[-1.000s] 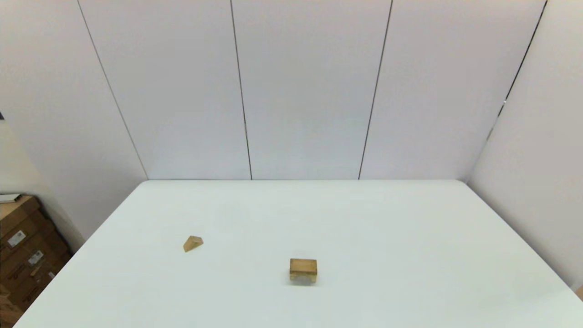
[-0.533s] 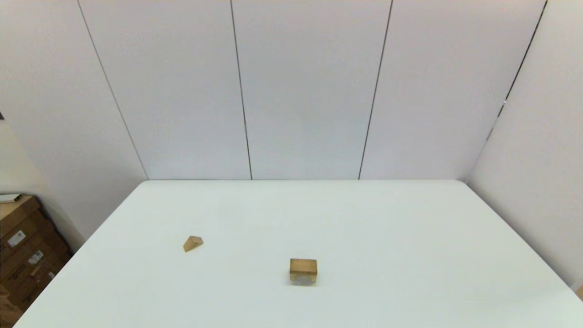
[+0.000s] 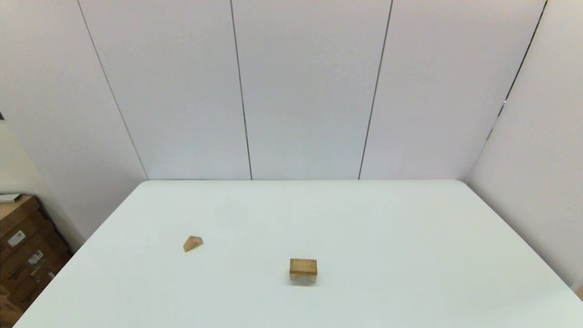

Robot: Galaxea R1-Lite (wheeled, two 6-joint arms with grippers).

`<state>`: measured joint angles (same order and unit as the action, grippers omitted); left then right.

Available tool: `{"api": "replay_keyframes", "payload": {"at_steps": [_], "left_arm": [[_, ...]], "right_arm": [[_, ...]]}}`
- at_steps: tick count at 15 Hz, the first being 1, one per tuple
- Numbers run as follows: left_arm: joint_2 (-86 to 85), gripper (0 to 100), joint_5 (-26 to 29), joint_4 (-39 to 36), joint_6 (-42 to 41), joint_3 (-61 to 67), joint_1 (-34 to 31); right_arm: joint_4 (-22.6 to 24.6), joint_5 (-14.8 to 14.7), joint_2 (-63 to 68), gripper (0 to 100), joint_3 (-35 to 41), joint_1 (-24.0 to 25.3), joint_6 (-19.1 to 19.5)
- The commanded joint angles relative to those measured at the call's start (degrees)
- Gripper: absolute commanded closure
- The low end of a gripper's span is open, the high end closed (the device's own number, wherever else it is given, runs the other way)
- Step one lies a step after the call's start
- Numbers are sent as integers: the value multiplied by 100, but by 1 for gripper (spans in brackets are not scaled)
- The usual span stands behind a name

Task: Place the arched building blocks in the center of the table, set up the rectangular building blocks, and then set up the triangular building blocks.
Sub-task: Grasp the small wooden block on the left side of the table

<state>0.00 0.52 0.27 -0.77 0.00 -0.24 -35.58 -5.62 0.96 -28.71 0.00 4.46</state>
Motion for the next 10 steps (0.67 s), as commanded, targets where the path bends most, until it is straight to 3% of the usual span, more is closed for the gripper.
{"api": "replay_keyframes", "payload": {"at_steps": [1, 6, 10], "left_arm": [[0, 0, 0, 0, -2, 0, -2], [0, 0, 0, 0, -2, 0, -2], [0, 0, 0, 0, -2, 0, -2]], "right_arm": [[1159, 17, -105, 0, 964, 0, 2], [2961, 114, -105, 0, 2387, 0, 134], [3866, 562, -105, 0, 2827, 0, 169]]}}
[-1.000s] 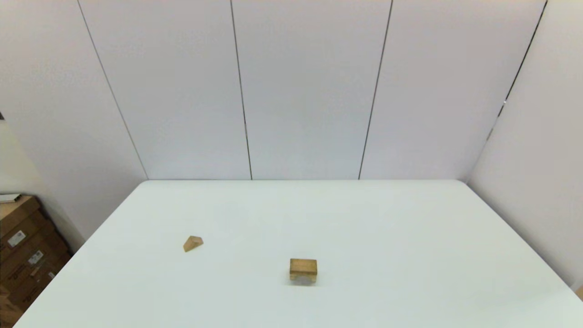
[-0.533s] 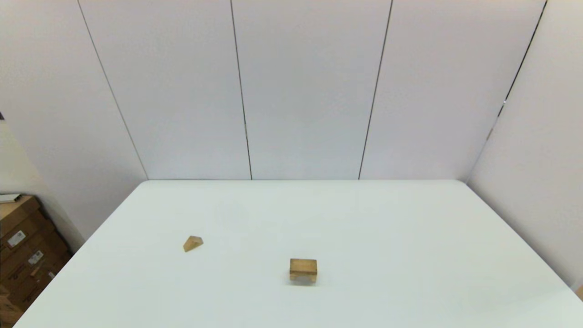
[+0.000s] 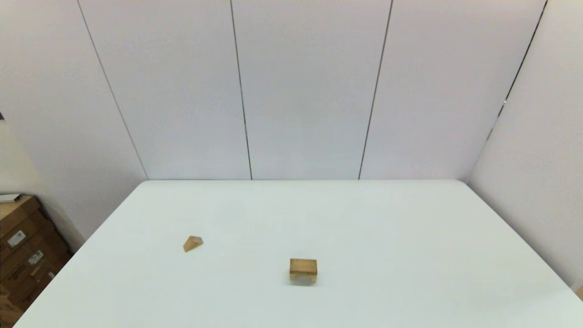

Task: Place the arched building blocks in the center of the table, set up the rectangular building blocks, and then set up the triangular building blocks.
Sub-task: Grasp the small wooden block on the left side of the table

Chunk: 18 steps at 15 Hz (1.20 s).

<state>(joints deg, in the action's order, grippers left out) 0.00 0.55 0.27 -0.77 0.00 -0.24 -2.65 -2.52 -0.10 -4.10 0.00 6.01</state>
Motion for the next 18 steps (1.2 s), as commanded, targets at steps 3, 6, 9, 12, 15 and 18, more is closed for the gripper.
{"api": "replay_keyframes", "payload": {"at_steps": [3, 6, 9, 12, 15, 18], "left_arm": [[0, 0, -2, 0, -2, 0, -2], [0, 0, -2, 0, -2, 0, -2], [0, 0, -2, 0, -2, 0, -2], [0, 0, -2, 0, -2, 0, -2], [0, 0, -2, 0, -2, 0, -2], [9, 0, -2, 0, -2, 0, -2]], "right_arm": [[238, 384, 1, 0, 418, 0, 41], [238, 384, 1, 0, 418, 0, -3], [265, 384, 1, 0, 418, 0, -65], [265, 384, 1, 0, 418, 9, -74], [265, 375, 10, 0, 418, 0, -82], [265, 375, 1, 0, 418, 0, -82]]}}
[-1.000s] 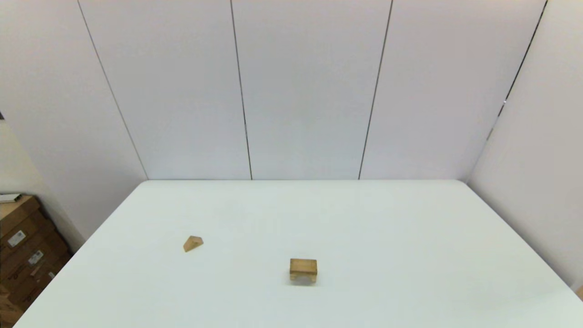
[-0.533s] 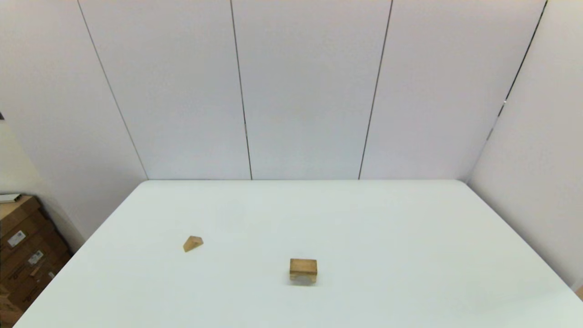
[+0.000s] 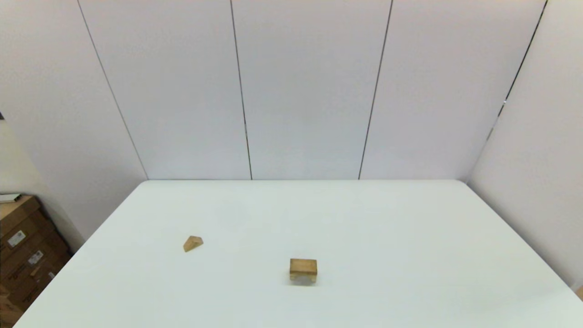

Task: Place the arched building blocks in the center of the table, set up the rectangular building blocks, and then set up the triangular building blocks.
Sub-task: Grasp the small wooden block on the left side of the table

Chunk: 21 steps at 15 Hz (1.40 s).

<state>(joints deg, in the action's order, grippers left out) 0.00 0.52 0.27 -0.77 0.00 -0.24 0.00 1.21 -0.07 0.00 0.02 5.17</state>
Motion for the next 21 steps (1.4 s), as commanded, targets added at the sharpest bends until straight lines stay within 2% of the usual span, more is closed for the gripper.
{"api": "replay_keyframes", "payload": {"at_steps": [1, 5, 8, 21], "left_arm": [[9, 0, 0, 0, -2, 0, -2], [0, 0, 0, 0, -2, 0, -2], [0, 0, 0, 0, -2, 0, -2], [0, 0, 0, 8, -73, 0, -2]], "right_arm": [[-9, 2, -1, 0, 0, -2, -16], [-9, -6, -1, 0, 9, 6, -86], [9, -86, -1, 0, 0, -2, -482], [9, -112, -1, 0, 9, 6, -491]]}}
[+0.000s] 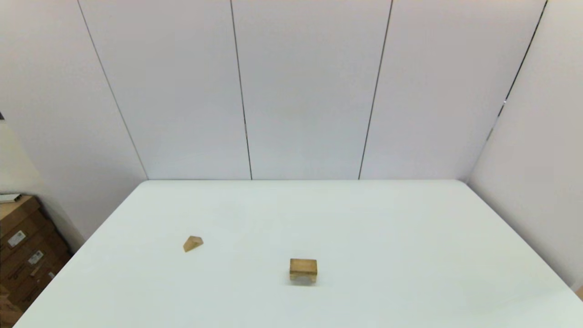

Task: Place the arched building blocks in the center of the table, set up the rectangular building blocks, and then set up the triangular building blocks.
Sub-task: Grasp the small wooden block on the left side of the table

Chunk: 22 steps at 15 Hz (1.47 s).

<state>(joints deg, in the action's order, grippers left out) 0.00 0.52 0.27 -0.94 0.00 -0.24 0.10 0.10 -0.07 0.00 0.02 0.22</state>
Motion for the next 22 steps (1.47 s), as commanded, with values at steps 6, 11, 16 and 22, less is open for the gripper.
{"api": "replay_keyframes", "payload": {"at_steps": [6, 11, 16, 22], "left_arm": [[26, 0, 150, 167, -372, -79, 7], [79, 0, 317, 1054, -618, -492, 7], [1934, 0, 703, 1274, -609, -1793, 191], [6627, 0, 387, 1204, -592, -4298, 253]], "right_arm": [[-1, 8, -1, 0, 0, 6, 4], [-1, -1, -1, 0, 0, -2, 4], [-1, -1, -1, 0, 9, -2, 4], [-1, -1, -1, 0, 9, -2, 4]]}}
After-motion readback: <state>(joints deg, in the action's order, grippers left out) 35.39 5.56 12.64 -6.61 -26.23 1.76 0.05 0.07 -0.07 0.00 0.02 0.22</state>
